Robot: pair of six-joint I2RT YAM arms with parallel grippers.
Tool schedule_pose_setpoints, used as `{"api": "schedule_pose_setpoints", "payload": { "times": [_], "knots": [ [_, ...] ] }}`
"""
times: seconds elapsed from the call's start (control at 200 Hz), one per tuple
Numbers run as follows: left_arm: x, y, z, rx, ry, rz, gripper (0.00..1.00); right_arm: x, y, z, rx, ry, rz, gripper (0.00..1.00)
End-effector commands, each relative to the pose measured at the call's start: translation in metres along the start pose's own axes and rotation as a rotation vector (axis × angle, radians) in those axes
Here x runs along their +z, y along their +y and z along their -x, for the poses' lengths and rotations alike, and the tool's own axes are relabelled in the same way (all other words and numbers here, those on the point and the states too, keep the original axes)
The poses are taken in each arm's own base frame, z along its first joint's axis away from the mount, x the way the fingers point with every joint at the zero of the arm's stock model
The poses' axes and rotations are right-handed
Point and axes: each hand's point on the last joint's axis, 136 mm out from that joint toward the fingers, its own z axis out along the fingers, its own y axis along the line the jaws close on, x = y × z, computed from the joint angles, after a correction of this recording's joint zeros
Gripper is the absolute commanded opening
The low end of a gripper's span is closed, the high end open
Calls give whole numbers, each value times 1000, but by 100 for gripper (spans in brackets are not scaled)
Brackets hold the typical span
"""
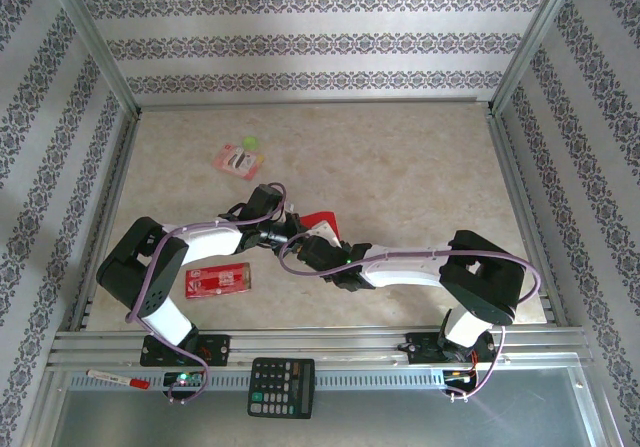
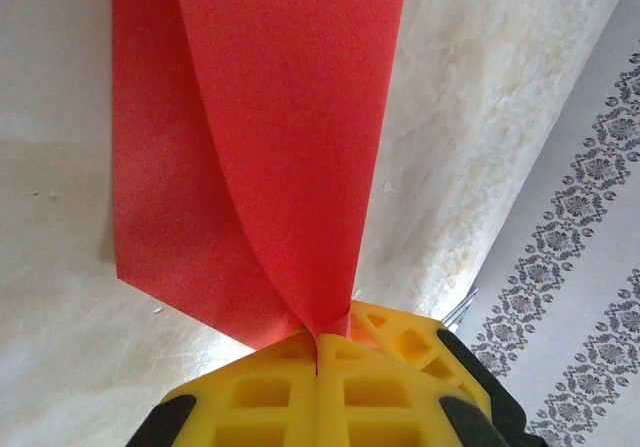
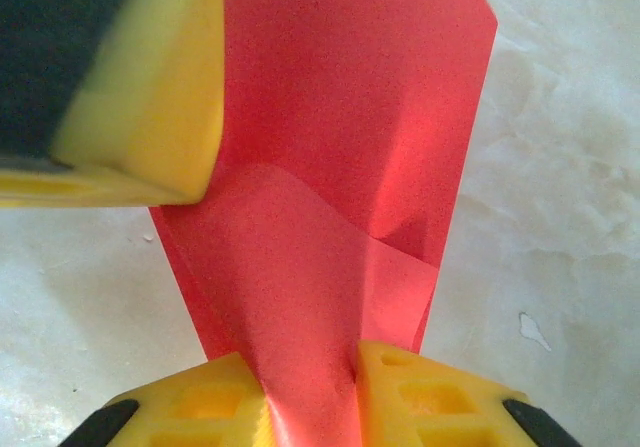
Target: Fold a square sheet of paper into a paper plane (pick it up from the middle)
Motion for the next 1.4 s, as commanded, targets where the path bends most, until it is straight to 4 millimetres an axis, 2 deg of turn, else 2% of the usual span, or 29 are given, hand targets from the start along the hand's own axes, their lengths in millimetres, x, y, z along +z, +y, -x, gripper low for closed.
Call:
{"api": "schedule_pose_setpoints", "payload": {
  "times": [0.0,0.285,0.65,0.729,0.889,0.979,1.144,1.394],
  "knots": [
    [4,1,-5,18,33,18,0,-6,-2,7,-25,-15,-30,22],
    [6,1,-4,19,36,17,0,-4,-3,6,-31,-9,-39,14],
    [6,2,-2,45,30,28,0,1,-5,-7,-15,6,-27,12],
    [4,1,-2,53,28,29,5,-1,-7,-7,-5,-3,-18,11],
    [-8,-5,1,96,8,39,27,-1,-10,-9,38,-10,40,8],
    [-19,-6,5,127,-23,59,36,-3,-8,-11,64,-16,95,8],
    [-36,-8,10,177,-76,77,41,-6,-2,-11,126,-25,212,8],
    [-33,-4,4,195,-51,55,42,-15,-7,-12,176,-40,271,10]
  ]
}}
